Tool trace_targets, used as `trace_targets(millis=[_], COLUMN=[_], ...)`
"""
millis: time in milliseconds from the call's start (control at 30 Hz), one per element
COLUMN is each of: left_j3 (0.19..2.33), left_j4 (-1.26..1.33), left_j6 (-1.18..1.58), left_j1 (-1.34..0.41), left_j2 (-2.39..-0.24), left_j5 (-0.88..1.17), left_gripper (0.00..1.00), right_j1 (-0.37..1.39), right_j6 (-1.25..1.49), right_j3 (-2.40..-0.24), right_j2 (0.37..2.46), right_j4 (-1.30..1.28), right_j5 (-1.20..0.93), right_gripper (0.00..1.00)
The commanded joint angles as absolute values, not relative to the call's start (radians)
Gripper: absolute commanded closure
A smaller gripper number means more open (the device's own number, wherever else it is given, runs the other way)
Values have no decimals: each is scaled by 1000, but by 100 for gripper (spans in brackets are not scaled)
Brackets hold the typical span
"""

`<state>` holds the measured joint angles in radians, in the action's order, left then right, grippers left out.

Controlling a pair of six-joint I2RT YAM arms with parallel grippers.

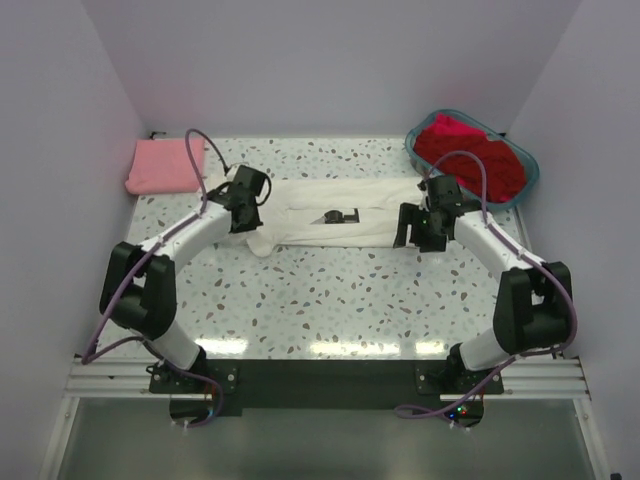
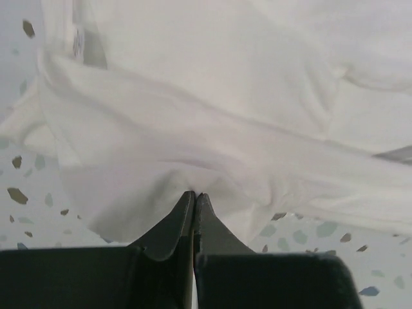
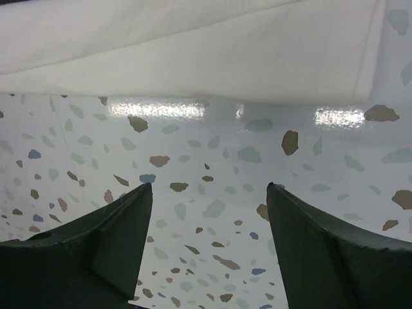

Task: Fold and stack the t-shirts
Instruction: Fold the tshirt

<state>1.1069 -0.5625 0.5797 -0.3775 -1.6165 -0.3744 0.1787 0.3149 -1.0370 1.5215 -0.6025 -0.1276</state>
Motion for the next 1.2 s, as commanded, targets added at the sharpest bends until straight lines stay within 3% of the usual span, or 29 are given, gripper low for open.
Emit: trace_targets(millis=[0,400,733,833,867,967,1067,1167], left_j3=[1251,1690,1735,1733,1730,1704,1616,1497], left_j4=[-551,-425,-371,-385,-391,-423,-413,-416], left_j6=[510,416,477,489,492,520,554,600], left_j1=[-364,-261,-221,-221,-221,-221,-221,-207], left_j2=[-1661,-2012,-2121,-2132,-2131,-2083,-1973,-1847], left_j5=[-451,-482,-459,-434,-431,-429,-428,-434], left_gripper=[100,100,100,81,64,36,25,22], right_j1=[183,201,222,227,227,227,232,259], right_j6=[298,318,311,301,296,298,311,321], right_j3=[-1034,-1178,-1308,-1327,-1328,-1325,-1321,-1330], right_j2=[1471,1580,1721,1753,1758,1772,1790,1815], right_j4=[-612,-542,-512,-512,-511,-502,-470,-453], right_j5=[-152,-224,-222,-195,-186,-138,-149,-150], right_gripper=[25,23,24,26,27,33,42,51])
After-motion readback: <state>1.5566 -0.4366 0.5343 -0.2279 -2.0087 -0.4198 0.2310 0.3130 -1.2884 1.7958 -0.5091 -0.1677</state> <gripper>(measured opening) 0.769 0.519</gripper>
